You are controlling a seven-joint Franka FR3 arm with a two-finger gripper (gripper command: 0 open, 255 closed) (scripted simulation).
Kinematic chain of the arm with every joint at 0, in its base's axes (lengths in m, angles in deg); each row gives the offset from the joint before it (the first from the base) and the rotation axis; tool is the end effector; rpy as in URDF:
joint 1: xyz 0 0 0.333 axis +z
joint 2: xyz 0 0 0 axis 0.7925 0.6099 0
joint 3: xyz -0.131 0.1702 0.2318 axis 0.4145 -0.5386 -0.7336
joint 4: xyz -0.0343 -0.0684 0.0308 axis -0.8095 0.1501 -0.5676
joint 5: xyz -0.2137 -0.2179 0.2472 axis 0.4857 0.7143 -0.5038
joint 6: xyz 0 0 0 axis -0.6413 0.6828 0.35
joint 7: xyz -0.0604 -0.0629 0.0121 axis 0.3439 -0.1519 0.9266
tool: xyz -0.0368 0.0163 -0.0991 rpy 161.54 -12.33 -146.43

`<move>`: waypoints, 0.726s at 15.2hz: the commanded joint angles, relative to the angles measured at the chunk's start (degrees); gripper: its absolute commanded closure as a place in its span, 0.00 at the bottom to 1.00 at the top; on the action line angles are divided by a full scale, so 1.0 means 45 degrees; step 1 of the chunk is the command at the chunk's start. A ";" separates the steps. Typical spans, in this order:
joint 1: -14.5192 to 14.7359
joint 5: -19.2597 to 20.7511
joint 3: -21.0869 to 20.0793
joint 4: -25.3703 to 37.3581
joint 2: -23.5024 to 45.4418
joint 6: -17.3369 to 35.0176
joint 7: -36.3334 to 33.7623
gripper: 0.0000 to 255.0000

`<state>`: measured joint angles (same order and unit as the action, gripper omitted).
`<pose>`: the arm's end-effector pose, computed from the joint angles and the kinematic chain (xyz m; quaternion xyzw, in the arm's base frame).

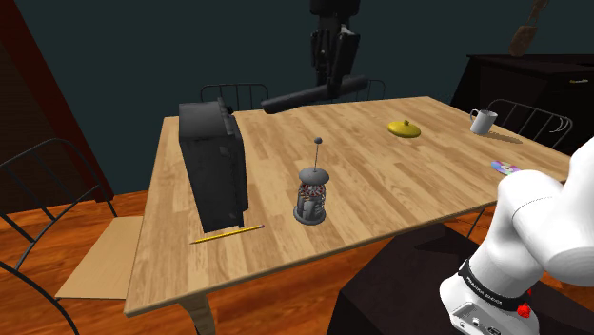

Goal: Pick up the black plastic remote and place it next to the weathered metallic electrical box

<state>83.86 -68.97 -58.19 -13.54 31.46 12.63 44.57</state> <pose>0.3875 0.2637 0.6865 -0.8424 -0.5372 0.0260 0.0313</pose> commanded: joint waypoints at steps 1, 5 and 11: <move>0.0237 -0.0081 -0.0372 0.0641 0.0598 0.0004 -0.0636 1.00; 0.0419 -0.0107 -0.0624 0.0683 0.0971 0.0364 -0.1049 1.00; 0.0420 -0.0126 -0.0625 -0.0819 0.0579 0.1472 -0.0960 1.00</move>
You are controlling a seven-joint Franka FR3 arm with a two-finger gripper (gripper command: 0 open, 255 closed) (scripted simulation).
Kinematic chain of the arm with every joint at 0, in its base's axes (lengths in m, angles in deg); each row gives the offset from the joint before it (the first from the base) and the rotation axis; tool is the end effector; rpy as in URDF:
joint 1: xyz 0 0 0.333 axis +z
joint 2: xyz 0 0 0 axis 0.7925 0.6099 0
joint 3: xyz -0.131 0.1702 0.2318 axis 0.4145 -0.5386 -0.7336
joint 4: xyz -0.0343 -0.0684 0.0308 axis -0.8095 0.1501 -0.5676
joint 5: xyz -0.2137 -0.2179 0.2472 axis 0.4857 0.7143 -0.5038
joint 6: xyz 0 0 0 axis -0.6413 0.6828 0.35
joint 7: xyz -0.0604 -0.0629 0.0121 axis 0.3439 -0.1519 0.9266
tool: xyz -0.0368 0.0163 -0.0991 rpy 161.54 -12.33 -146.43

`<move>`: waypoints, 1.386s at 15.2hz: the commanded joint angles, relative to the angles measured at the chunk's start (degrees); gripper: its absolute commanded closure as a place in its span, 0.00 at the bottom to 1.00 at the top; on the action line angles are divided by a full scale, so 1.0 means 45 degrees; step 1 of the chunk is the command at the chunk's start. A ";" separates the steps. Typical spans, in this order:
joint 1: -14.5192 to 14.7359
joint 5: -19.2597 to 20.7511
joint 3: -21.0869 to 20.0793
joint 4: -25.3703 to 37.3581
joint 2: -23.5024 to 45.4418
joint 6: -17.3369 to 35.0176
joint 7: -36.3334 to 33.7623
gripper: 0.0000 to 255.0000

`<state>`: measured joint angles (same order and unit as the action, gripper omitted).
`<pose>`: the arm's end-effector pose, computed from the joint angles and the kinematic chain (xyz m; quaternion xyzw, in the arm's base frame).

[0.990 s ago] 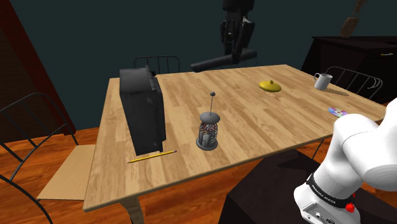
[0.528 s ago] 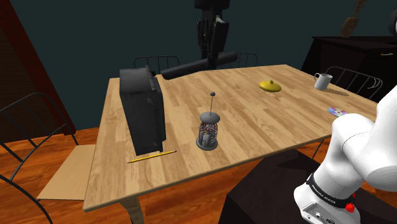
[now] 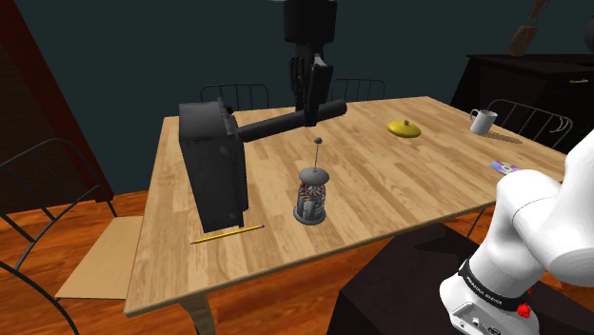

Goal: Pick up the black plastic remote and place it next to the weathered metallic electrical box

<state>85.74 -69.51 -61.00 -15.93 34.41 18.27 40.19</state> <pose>0.3861 0.3137 0.6506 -0.8427 -0.5369 0.0262 0.0316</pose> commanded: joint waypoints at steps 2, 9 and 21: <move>0.0003 -0.0012 -0.0003 -0.0750 -0.0179 0.0577 0.0041 1.00; 0.0009 -0.0033 -0.0013 -0.2240 -0.0436 0.1808 0.0128 1.00; 0.0026 -0.0070 -0.0043 -0.4411 -0.0546 0.3866 0.0259 1.00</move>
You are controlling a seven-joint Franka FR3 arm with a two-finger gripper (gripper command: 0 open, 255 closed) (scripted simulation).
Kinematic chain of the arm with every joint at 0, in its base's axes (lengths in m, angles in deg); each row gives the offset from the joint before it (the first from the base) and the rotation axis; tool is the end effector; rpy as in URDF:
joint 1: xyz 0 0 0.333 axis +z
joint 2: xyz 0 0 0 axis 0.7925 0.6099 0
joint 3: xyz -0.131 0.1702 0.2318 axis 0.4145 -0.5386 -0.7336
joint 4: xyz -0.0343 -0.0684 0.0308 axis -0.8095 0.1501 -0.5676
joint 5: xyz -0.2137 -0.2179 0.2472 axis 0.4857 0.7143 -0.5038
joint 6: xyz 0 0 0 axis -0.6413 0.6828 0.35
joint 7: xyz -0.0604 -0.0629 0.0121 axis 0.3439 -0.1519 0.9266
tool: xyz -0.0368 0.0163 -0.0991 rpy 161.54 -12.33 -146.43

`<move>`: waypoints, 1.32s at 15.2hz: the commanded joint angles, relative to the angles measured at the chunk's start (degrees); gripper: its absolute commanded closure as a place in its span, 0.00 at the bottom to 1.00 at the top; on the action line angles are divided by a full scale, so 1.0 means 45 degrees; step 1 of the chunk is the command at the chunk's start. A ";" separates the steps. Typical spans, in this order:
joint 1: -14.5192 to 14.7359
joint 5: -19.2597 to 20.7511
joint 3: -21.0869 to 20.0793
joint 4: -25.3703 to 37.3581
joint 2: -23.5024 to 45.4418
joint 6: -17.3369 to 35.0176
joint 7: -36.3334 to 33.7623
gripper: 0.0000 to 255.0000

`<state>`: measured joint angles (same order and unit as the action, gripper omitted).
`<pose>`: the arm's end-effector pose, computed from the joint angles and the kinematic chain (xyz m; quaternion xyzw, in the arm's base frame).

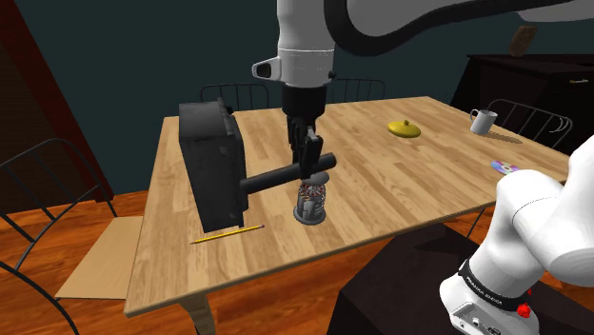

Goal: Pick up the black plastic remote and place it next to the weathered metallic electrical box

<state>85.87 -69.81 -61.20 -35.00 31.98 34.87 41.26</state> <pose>0.3859 0.3141 0.5388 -0.8427 -0.5368 0.0263 0.0317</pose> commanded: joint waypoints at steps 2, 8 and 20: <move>0.0001 -0.0008 -0.0003 -0.0495 0.0016 0.0518 0.0040 1.00; 0.0011 -0.0027 -0.0023 -0.1390 0.0145 0.1540 0.0098 1.00; 0.0033 -0.0063 -0.0065 -0.2894 0.0703 0.3599 0.0207 1.00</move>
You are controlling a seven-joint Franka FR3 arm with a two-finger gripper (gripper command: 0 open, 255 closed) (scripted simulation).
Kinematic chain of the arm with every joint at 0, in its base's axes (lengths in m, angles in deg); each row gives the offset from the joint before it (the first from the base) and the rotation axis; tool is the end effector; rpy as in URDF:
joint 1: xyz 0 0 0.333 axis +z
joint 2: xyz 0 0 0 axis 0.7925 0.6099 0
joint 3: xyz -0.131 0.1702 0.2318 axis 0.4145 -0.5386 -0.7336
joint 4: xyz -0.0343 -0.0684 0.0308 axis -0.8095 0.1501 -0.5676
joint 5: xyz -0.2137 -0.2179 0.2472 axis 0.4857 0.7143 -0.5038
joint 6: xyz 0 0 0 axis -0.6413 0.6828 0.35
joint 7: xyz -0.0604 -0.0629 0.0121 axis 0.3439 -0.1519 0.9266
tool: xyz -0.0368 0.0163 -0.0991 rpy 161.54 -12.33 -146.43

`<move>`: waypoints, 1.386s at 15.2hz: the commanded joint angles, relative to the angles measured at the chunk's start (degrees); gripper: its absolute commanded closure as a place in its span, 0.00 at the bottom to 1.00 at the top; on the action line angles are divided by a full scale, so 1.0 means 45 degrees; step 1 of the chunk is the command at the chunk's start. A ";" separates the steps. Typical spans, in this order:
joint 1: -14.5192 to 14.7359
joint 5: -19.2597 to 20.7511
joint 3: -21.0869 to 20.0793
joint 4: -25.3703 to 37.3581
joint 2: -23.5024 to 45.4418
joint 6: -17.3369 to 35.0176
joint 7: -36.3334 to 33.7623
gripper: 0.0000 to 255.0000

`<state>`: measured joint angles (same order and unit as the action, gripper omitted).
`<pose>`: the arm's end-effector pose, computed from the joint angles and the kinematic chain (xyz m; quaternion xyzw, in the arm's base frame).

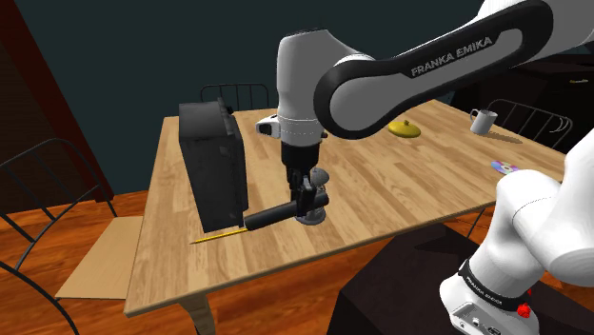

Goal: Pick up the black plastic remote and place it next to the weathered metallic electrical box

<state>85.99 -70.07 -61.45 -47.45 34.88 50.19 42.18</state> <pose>0.3863 0.3134 0.4336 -0.8427 -0.5367 0.0263 0.0317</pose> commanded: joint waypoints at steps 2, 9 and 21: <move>0.0011 -0.0011 -0.0017 -0.0342 0.0190 0.0540 0.0019 1.00; 0.0024 -0.0028 -0.0040 -0.1007 0.0742 0.1755 0.0078 1.00; 0.0040 -0.0042 -0.0072 -0.1725 0.1767 0.3497 0.0157 1.00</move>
<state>86.18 -70.26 -61.79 -55.09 42.59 65.75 42.89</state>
